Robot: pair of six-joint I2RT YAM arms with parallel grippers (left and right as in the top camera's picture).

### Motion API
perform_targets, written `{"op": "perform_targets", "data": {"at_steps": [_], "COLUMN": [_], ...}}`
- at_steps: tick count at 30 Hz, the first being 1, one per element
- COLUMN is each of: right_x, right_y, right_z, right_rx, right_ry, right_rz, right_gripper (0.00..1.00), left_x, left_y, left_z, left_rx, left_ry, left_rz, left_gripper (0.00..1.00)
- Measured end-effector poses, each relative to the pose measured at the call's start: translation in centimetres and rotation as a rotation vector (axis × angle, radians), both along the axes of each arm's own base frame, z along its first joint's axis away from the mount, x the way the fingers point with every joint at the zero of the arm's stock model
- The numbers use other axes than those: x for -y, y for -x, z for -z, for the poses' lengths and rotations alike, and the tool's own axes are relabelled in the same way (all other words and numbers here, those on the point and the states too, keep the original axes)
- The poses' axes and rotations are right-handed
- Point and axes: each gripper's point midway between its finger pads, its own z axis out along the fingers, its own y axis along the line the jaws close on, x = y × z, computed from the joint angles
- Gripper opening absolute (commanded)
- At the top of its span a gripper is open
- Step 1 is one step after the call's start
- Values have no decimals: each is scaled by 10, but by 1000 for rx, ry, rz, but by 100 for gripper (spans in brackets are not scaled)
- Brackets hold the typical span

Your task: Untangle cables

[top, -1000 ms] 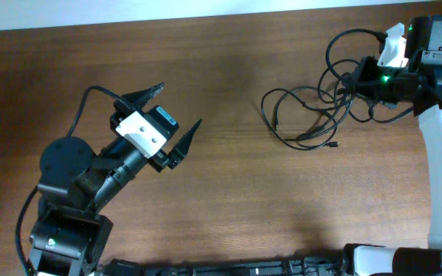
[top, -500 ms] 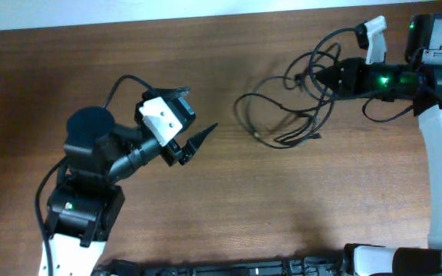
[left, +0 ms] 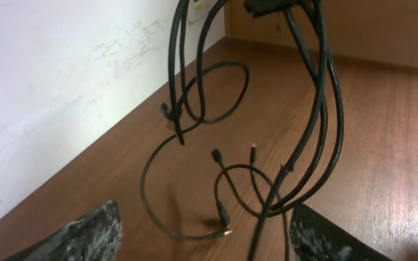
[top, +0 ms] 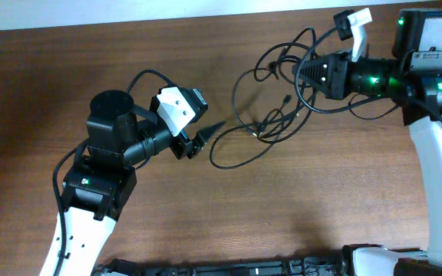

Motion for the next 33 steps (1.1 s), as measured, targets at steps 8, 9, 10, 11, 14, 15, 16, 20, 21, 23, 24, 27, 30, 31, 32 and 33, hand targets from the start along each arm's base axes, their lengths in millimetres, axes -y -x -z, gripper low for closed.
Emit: {"op": "perform_targets", "data": {"at_steps": [8,9,10,11,14,15,16,20,21,23,24,27,30,31,32,33], "right_x": [-1,4,9,18,33,37,40,47,48,50,51,52,52,52,53,54], "right_y": [-19,-21,-22,-23,-22,-21,-20,-9,-6,0,4,12,17,18,20,21], "right_z": [-26,-27,-28,-25,-22,-22,-24,-37,-41,-51,-55,-66,-70,-68,-66,-64], "right_rx": [45,49,49,41,20,16,17,30,37,68,81,114,125,120,110,100], "right_ry": [170,196,216,253,317,335,345,387,393,419,427,438,447,453,460,467], "right_rz": [235,269,298,342,417,435,448,457,455,440,435,424,417,412,411,413], "right_gripper": [4,4,4,4,4,4,6,40,47,52,53,54,57,57,58,59], "left_x": [0,0,0,0,0,0,0,0,0,0,0,0,0,0,0,0], "left_y": [0,0,0,1,1,1,1,1,1,1,1,1,1,1,1,1], "left_z": [0,0,0,0,1,1,1,1,1,1,1,1,1,1,1,1], "left_rx": [-3,-3,-4,-4,-6,-6,-7,-7,-7,-7,-8,-8,-8,-9,-9,-10], "left_ry": [3,3,2,2,2,2,1,1,1,1,1,1,1,1,1,0], "left_rz": [2,2,2,2,2,2,2,2,2,2,2,2,2,2,2,2], "left_gripper": [99,99,99,99,99,99,99,99,99,99,99,99,99,99,99,99]}}
